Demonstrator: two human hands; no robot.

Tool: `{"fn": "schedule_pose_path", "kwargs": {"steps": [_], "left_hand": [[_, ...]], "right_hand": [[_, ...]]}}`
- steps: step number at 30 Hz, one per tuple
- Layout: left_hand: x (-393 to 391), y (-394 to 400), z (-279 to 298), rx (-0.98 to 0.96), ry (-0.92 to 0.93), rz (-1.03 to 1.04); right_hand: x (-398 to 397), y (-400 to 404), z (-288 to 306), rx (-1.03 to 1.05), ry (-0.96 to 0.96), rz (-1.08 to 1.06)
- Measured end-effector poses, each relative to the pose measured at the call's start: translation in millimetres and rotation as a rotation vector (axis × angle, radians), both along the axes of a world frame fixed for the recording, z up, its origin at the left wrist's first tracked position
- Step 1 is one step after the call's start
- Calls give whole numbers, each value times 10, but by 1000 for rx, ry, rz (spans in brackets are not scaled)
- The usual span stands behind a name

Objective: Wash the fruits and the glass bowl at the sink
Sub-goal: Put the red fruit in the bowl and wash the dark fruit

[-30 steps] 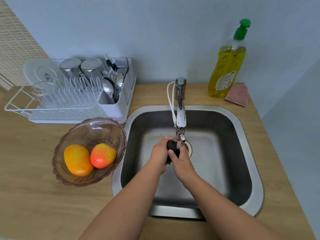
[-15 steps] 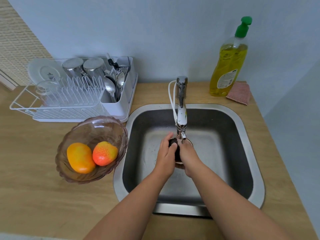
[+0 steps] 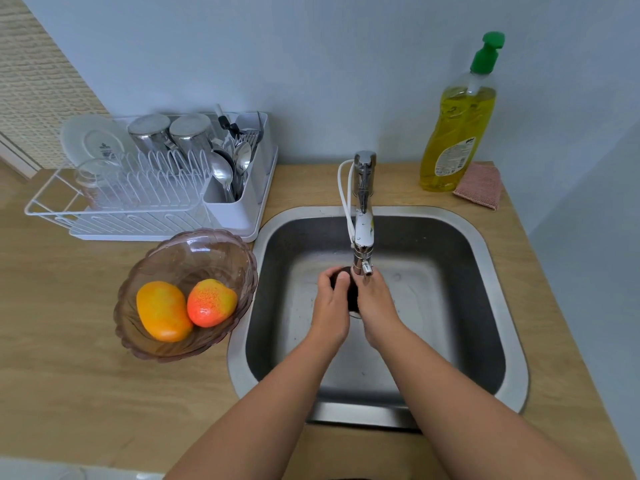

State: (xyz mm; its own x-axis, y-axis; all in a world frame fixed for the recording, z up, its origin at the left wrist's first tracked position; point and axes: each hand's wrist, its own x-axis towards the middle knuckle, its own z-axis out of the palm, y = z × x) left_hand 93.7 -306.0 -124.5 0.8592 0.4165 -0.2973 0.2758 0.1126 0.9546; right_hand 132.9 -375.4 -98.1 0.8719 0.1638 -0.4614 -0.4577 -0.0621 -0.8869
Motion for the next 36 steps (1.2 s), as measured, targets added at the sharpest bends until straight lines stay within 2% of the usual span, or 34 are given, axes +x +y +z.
{"fn": "schedule_pose_path", "kwargs": {"steps": [3, 5, 7, 10, 12, 14, 16, 18, 22, 24, 26, 29, 32, 34, 36], "left_hand": [[-113, -5, -81, 275, -171, -126], [-117, 11, -103, 326, -203, -163], [-63, 18, -73, 191, -130, -87], [66, -4, 65, -160, 63, 58], [124, 20, 164, -403, 162, 139], [124, 65, 254, -507, 208, 172], [131, 82, 227, -435, 198, 147], [118, 45, 176, -233, 134, 133], [-46, -86, 122, 80, -99, 36], [-106, -80, 75, 232, -164, -31], [-124, -41, 6, 304, -175, -75], [-88, -9, 73, 133, -87, 8], [-7, 36, 187, -165, 46, 86], [21, 96, 231, -406, 155, 111], [13, 135, 235, -480, 173, 76]], "right_hand": [[114, -29, 136, 88, 354, -70], [112, -51, 173, 114, 395, -41], [72, -17, 113, 52, 239, -8], [-51, 25, -2, -75, -105, 63], [-132, -10, -57, -77, -218, 145], [-190, -63, -72, -88, -316, 218], [-217, -83, -92, -55, -351, 205], [-197, -38, -43, 0, -295, 106], [1, 20, 195, 50, 105, -118], [62, -19, 320, 116, 328, -125], [49, -30, 338, 107, 378, -52], [-51, 24, 222, 54, 182, -10], [-163, 19, 138, 55, -47, 3], [-212, -20, 94, 59, -135, 55], [-232, -53, 69, 49, -193, 97]]}}
